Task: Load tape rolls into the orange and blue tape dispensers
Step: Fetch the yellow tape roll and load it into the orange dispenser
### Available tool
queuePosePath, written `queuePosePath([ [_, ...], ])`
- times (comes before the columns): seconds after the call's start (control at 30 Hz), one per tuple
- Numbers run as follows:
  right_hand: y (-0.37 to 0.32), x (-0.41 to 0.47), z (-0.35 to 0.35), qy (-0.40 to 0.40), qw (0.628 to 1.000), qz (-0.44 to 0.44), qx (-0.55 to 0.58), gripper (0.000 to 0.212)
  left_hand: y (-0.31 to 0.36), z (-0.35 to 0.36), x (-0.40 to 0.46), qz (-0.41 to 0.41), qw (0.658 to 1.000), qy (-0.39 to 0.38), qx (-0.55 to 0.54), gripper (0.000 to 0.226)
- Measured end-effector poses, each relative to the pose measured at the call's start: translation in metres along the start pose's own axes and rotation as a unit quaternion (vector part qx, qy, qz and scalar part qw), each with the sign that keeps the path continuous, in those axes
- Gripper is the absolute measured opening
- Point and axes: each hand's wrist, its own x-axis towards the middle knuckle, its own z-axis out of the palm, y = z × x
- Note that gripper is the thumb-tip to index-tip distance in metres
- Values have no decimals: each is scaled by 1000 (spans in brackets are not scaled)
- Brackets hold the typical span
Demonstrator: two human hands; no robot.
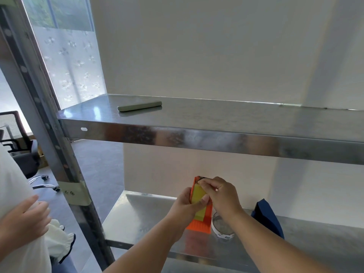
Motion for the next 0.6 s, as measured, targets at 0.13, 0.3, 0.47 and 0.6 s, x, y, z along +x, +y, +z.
queuePosePath([
  [0.13,-3,12,-13,18,1000,9,-11,20,4,4,-1,9,998,-12,55,28],
  [0.3,-3,26,-19,49,995,-36,-82,21,10,6,-2,33,997,-20,73,27],
  [0.47,-9,31,-22,29,999,3,-46,27,11,3,-7,45,996,-34,73,31],
  [0.6,-14,30,-16,-17,998,11,-63,27,8,-2,-11,46,996,-38,71,28],
])
